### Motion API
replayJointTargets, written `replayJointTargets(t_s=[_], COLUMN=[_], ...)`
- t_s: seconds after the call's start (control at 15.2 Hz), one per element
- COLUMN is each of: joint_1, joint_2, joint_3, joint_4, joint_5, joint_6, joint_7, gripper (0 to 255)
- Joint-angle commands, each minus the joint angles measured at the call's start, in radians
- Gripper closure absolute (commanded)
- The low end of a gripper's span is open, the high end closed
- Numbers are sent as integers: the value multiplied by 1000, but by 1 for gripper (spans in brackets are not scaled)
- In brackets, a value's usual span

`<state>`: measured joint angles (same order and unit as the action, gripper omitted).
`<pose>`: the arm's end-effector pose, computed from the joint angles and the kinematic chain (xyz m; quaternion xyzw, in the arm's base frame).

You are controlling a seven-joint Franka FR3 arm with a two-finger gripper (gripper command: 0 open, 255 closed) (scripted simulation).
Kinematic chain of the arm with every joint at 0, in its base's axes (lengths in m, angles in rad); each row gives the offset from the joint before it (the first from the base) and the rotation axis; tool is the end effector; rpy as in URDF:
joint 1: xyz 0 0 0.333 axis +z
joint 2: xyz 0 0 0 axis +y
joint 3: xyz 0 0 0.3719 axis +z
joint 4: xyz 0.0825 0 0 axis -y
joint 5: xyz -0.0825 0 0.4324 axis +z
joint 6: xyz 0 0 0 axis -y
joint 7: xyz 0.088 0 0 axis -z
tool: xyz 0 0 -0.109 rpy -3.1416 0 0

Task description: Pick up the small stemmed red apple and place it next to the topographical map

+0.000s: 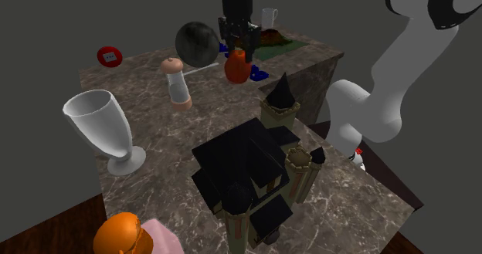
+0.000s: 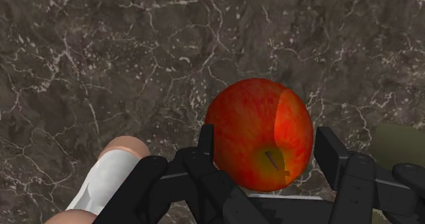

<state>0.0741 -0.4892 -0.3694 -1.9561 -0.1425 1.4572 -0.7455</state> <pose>0.3835 -0.1827 0.6983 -0.9710 -0.2377 0.0103 0.0219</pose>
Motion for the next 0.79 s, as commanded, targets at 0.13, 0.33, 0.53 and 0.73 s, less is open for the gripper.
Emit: replayJointTargets(t_s=[0.13, 0.33, 0.53, 0.73], joint_1=[4, 7, 0, -23], joint_2=[19, 37, 26, -24], joint_3=[1, 1, -10, -44], joint_4=[69, 126, 139, 113], joint_5=[6, 11, 1, -34], joint_6=[-51, -91, -112, -129], joint_7=[-5, -9, -29, -84], gripper=[255, 255, 255, 255])
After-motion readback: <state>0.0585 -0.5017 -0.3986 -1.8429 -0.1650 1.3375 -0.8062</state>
